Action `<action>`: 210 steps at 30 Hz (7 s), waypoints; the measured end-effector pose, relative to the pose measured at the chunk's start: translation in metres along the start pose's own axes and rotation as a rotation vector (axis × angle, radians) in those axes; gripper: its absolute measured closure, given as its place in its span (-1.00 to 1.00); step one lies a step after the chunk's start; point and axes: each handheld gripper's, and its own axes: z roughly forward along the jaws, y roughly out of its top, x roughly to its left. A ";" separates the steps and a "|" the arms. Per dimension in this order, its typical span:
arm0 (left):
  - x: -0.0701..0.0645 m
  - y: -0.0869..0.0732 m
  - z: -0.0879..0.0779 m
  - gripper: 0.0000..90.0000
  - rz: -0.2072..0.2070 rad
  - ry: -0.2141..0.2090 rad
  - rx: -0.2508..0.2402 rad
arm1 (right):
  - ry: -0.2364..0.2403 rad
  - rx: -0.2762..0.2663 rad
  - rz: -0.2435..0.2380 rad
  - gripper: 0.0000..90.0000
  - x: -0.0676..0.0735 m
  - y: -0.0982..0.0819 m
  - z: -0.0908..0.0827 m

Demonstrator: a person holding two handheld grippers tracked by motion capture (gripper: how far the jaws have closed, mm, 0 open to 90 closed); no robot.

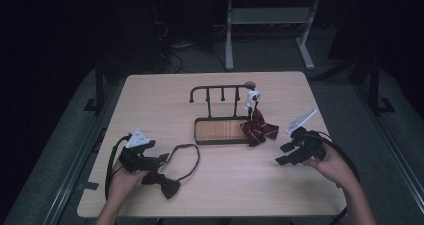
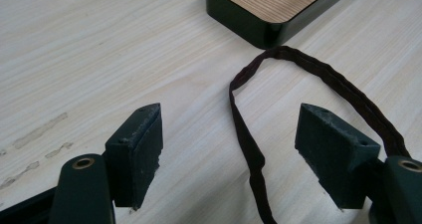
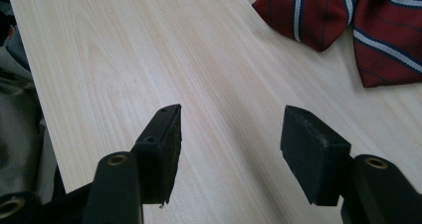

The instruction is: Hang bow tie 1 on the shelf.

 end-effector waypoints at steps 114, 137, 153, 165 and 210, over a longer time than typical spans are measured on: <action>0.004 0.080 0.035 1.00 0.190 -0.223 0.366 | -0.042 -0.084 -0.005 -0.17 0.018 -0.034 -0.005; 0.002 0.098 0.011 1.00 0.244 -0.267 0.383 | -0.028 -0.100 0.007 -0.18 0.013 -0.038 -0.006; 0.001 0.114 -0.005 1.00 0.268 -0.288 0.378 | -0.027 -0.106 0.003 -0.19 0.013 -0.036 -0.008; 0.003 0.125 -0.015 1.00 0.280 -0.297 0.365 | -0.029 -0.115 -0.006 -0.19 0.014 -0.035 -0.009; 0.019 0.185 -0.026 1.00 0.286 -0.276 0.337 | -0.024 -0.120 -0.004 -0.19 0.013 -0.038 -0.012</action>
